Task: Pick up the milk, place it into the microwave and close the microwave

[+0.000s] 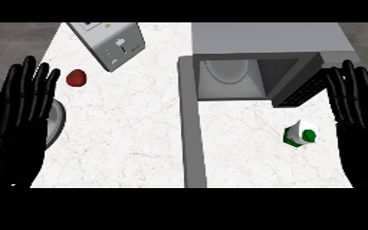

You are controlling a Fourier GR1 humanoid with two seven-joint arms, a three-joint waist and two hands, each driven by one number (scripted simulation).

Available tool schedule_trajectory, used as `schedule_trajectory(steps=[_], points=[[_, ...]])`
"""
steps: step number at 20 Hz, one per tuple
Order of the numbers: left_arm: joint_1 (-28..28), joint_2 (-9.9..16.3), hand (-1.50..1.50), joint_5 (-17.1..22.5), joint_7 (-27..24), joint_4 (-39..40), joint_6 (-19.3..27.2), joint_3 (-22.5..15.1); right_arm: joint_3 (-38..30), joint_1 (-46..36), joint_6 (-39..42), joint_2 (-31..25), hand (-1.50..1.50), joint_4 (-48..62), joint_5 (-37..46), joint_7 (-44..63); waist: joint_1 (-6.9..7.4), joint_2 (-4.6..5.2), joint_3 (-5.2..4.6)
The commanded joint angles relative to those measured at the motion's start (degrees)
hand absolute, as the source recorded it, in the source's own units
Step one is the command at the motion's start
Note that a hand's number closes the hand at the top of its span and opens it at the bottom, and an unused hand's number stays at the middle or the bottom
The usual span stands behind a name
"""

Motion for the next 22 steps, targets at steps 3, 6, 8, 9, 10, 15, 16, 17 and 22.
schedule_trajectory(steps=[3, 6, 8, 9, 10, 15, 16, 17, 22], points=[[-4.0, 2.2, -1.5, 4.2, -0.9, 5.1, -1.9, 5.6, -0.8, -2.1, -0.9, 1.3, -1.5, 1.8, 1.3, -3.8, 0.61, 0.26, -1.04], [-3.7, 2.7, -1.5, 5.5, 3.4, 1.5, -0.9, 7.1, -1.7, -0.6, -2.0, 2.3, -1.5, 0.9, 2.1, -6.1, 0.63, 0.21, -1.03], [1.3, 1.0, -1.5, 7.3, 6.5, 0.7, 0.3, 7.7, -3.2, -0.3, 1.6, -1.3, -1.5, -2.9, -3.4, 3.9, 0.76, 0.14, -1.05], [0.8, 0.8, -1.5, 6.0, 7.6, -0.5, 1.5, 7.3, -2.8, 1.2, 1.5, -0.5, -1.5, -1.9, -2.4, 2.2, 0.68, 0.17, -1.03], [5.5, 0.3, -1.5, 8.2, 5.5, -2.0, -0.2, 8.2, 0.1, 4.6, 1.4, 0.6, -1.5, -4.6, -0.7, 2.6, 0.78, 0.1, -1.05], [9.8, 2.9, -1.5, 14.1, 4.7, -3.8, -4.9, 14.0, 1.9, 9.1, 0.3, 2.7, -1.5, -7.5, 2.8, 1.2, 0.73, 0.13, -1.05], [6.4, 1.8, -1.5, 10.8, 8.3, -6.1, -1.4, 11.4, 3.9, 8.6, -1.2, 3.9, -1.5, -9.1, 5.3, 2.2, 0.61, 0.15, -1.04], [10.9, 2.5, -1.5, 15.4, 2.7, -2.7, -6.8, 14.1, 1.1, 13.7, 1.0, 2.5, -1.5, -7.5, 3.6, -3.1, 0.59, 0.12, -1.04], [15.5, 2.3, -1.5, 17.7, 5.7, -9.1, -8.5, 15.3, 3.8, 12.1, -2.7, 5.0, -1.5, -7.7, 9.6, 1.4, 0.96, 0.12, -1.06]])
